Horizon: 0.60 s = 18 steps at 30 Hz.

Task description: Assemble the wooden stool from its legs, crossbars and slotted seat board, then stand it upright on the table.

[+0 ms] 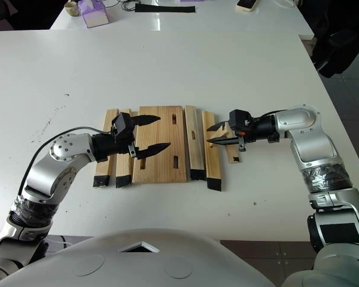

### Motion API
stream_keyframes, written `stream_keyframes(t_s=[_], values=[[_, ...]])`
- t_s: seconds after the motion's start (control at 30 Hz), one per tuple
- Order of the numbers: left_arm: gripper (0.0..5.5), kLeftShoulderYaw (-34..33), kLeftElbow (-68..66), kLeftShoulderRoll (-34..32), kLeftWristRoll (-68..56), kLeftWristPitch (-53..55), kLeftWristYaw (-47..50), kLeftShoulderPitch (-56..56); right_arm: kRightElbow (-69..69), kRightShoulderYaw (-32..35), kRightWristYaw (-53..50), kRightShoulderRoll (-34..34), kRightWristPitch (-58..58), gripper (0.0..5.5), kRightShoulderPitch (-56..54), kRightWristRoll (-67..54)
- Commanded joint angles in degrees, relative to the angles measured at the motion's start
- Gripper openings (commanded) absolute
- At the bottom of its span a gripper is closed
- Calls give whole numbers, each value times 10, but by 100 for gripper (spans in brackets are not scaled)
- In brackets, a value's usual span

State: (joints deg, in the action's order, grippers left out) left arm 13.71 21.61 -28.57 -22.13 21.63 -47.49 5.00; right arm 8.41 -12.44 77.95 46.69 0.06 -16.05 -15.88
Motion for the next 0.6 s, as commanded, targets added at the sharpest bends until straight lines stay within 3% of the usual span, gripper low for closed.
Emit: stream_keyframes(t_s=[0.03,0.27,0.6], values=[[414,7,-2,-5,9,4,-4,4,8,-67,0,-3,25,130,98,55],[414,-2,0,7,-9,18,3,6,64,-49,-1,-22,62,130,16,32],[414,-14,-6,15,-24,29,-1,15,66,-42,-18,-57,106,130,12,8]])
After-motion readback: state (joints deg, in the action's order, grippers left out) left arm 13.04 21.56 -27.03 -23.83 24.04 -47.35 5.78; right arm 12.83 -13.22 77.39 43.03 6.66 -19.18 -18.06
